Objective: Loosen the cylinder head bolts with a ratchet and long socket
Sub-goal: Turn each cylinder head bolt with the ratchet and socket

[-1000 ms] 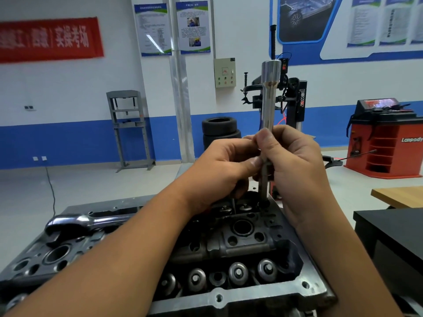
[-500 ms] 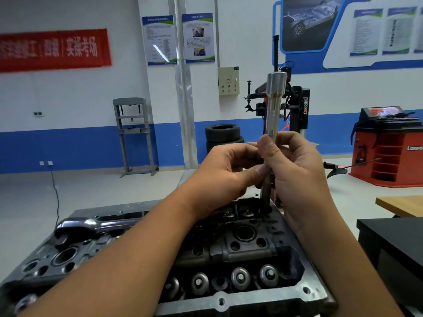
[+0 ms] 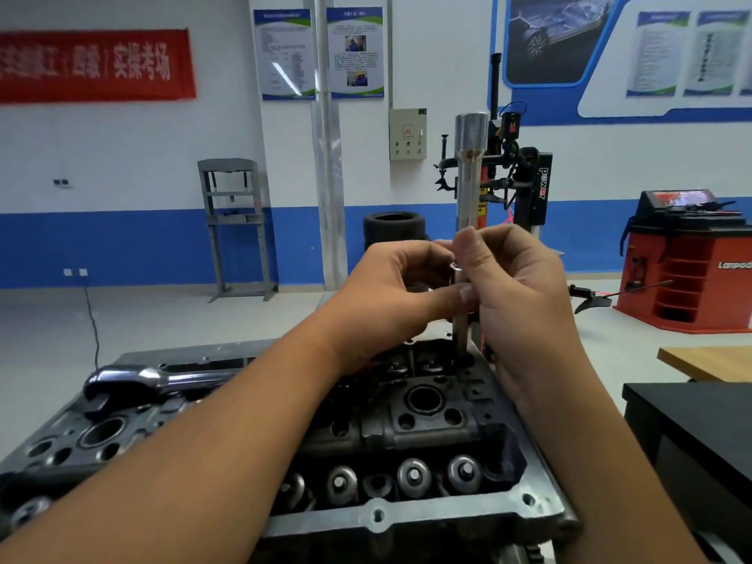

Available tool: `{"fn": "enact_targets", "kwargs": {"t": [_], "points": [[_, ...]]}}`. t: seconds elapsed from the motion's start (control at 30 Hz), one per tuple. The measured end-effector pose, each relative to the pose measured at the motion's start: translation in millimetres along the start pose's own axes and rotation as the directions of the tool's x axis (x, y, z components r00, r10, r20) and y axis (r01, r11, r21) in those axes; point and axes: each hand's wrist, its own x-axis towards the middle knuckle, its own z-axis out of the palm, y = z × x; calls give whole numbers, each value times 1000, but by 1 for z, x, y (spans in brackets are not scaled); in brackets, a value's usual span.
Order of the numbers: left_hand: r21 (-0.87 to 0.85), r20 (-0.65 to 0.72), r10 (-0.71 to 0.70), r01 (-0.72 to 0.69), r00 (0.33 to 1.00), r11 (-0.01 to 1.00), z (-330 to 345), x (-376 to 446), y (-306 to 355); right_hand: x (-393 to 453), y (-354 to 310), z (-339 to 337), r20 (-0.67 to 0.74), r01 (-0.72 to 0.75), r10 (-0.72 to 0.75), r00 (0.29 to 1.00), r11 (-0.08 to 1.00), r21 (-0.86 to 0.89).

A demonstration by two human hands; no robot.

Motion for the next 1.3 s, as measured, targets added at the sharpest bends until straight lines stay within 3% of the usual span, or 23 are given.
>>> {"fn": "enact_targets", "kwargs": {"t": [0.1, 0.2, 0.4, 0.67, 0.8, 1.0, 1.17, 1.3], "points": [[-107, 62, -45, 51, 997, 993, 0, 1, 0, 1, 0, 0, 27, -8, 7, 1000, 1000, 29], [-126, 26, -46, 49, 999, 991, 2, 0, 0, 1, 2, -1, 23, -41, 40, 999, 999, 35], [16, -24, 6, -5, 1000, 1000, -1, -1, -1, 0, 0, -2, -24, 11, -11, 1000, 1000, -1], [-29, 81, -48, 50, 996, 998, 1, -2, 4, 0, 3, -5, -53, 0, -2, 999, 1000, -24], [-53, 44, -75, 77, 996, 996, 3, -1, 3, 2, 3, -5, -67, -50, 49, 997, 999, -12], [9, -48, -1, 2, 999, 1000, 2, -1, 0, 1, 3, -3, 28, -22, 24, 999, 997, -78], [-113, 38, -65, 69, 997, 991, 1, -1, 3, 1, 4, -4, 30, -32, 33, 999, 999, -44], [-76, 15, -62, 63, 998, 995, 2, -3, 6, 0, 4, -1, 5, -11, 11, 1000, 999, -32]]}}
